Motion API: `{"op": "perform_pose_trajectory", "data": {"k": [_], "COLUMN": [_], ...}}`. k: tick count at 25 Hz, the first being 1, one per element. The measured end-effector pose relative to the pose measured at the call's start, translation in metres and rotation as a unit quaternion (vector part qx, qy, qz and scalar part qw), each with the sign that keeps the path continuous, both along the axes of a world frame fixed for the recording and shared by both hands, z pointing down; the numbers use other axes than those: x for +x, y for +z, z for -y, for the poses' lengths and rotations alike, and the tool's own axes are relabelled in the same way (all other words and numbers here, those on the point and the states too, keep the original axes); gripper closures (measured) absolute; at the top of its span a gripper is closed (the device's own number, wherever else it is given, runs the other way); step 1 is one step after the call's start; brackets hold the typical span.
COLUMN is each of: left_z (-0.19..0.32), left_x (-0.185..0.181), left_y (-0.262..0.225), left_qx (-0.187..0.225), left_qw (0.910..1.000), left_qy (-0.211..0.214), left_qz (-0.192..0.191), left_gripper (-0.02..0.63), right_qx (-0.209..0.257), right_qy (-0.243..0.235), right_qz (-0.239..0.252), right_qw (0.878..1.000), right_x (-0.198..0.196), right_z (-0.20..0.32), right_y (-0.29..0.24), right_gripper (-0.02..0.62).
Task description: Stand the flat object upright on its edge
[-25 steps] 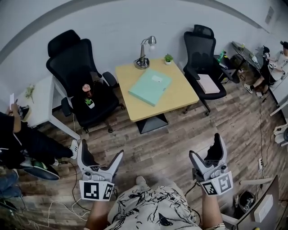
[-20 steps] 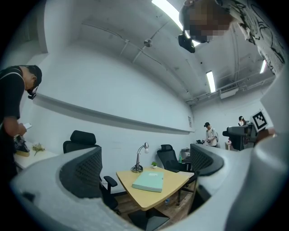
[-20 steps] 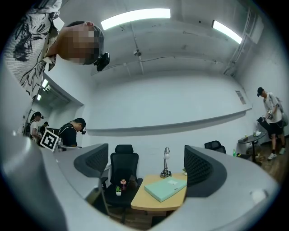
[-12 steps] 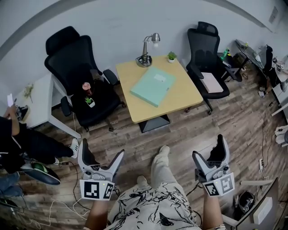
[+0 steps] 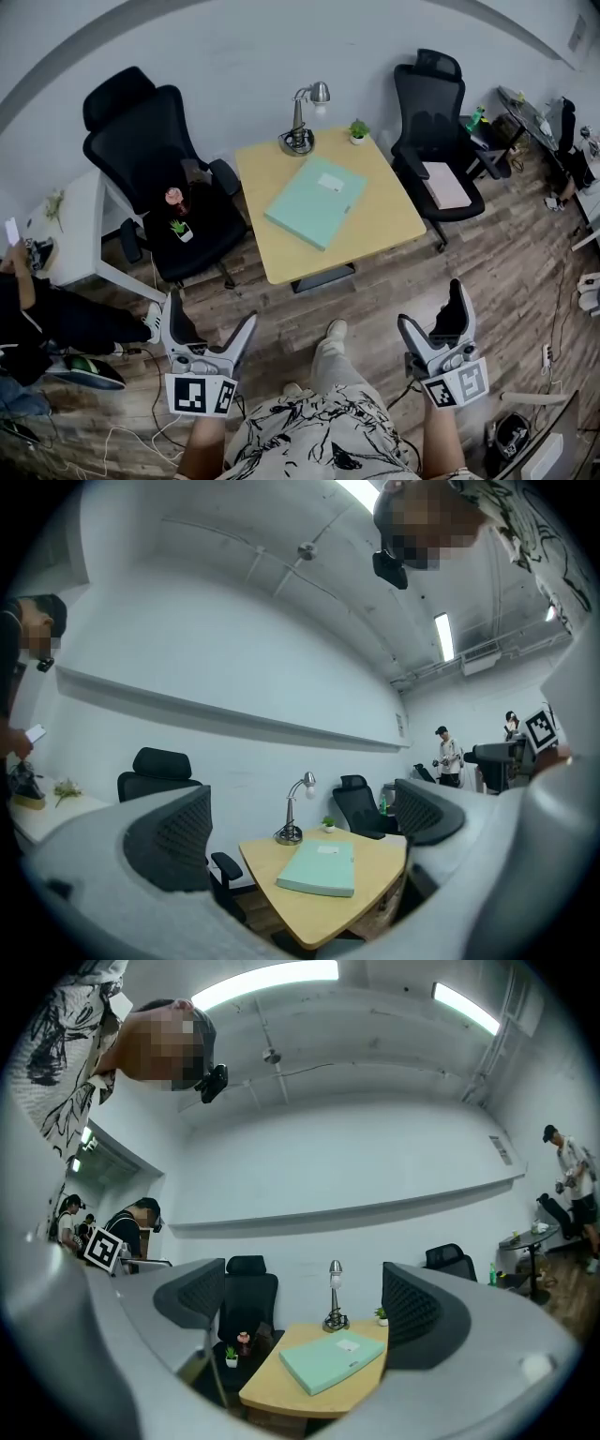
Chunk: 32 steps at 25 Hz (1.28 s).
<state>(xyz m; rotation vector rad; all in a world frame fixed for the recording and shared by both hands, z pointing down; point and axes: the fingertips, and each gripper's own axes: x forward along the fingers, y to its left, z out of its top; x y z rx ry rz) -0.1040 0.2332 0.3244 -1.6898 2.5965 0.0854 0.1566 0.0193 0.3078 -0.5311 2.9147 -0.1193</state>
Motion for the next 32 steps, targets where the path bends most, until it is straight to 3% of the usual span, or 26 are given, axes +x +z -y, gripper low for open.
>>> {"op": "perform_pose_trajectory", "data": {"k": [7,14,24,32], "left_z": [0.087,0.138,0.2,0.225], "left_x": [-0.026,-0.053,-0.07,-0.081], "left_y": [-0.008,-0.017,-0.006,0.008], "left_qx": [-0.02,-0.032,-0.058,-0.077], "left_qw": [0.9997,0.999,0.9963,0.9945], "left_qy": [0.01,-0.028,-0.063,-0.07], "left_qz": [0.011,0.009,0.007,-0.008], "left_gripper": [0.006,0.006,0.006,0.006], "right_qx": [0.004,0.012,-0.012,-0.028], "right_qy": [-0.016,-0.036,-0.067,-0.076], "right_qz": [0.001,-0.005,-0.008,-0.012], "right_qw": [1.0,0.999,0.998,0.997], "right_x": [-0.042,-0.082,-0.114,-0.131], "right_z": [0.087,0.162,0.236,0.26], "right_y": [-0.007,-0.017,0.005,0.018], "right_gripper": [0.077,0.077,0.077,0.075]}}
